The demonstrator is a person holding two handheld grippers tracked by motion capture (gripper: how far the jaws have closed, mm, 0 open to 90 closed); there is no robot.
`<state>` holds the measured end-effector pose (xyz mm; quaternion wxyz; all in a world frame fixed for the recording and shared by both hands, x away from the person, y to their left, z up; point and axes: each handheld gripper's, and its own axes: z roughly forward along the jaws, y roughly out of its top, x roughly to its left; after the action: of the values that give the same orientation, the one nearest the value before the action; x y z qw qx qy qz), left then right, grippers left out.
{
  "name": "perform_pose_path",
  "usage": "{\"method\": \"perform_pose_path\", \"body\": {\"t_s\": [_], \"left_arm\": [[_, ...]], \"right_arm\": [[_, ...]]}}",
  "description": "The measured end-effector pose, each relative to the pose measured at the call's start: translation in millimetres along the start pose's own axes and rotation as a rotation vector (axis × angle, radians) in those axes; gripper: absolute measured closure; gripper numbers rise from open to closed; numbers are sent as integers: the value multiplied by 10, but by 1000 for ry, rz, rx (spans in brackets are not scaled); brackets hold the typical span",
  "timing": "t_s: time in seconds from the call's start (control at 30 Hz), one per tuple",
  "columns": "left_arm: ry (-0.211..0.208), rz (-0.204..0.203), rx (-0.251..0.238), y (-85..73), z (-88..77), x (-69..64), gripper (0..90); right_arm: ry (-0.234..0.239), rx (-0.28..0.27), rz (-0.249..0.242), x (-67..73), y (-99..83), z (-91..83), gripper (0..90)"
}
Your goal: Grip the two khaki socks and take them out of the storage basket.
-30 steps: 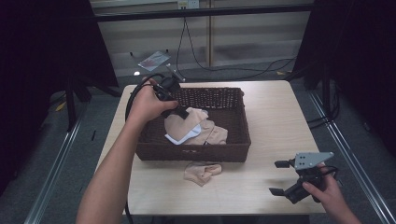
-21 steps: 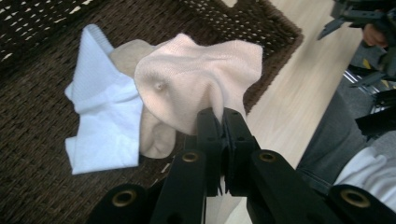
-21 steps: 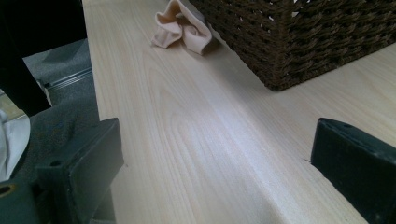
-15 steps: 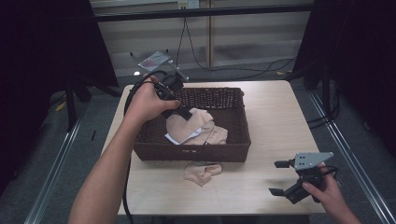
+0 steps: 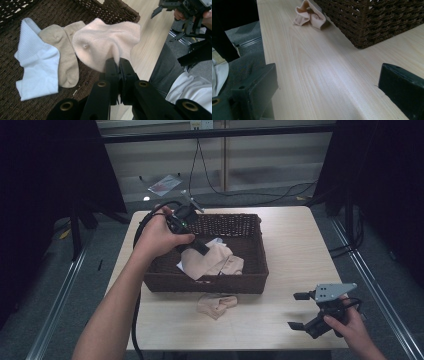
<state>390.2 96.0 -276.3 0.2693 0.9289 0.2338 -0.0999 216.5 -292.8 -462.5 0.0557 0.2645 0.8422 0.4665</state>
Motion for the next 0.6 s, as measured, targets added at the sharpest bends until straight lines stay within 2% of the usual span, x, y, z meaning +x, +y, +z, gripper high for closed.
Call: {"method": "perform_pose_path", "body": {"t_s": [0.13,0.2,0.6], "left_arm": [[-11,6,7,-17,25,-44,872],[-18,22,16,-23,43,-58,872],[-41,29,26,-94,180,-123,872]], "right_arm": [[2,2,0,2,1,8,17],[2,1,1,1,2,8,16],[3,1,1,1,1,9,16]]}}
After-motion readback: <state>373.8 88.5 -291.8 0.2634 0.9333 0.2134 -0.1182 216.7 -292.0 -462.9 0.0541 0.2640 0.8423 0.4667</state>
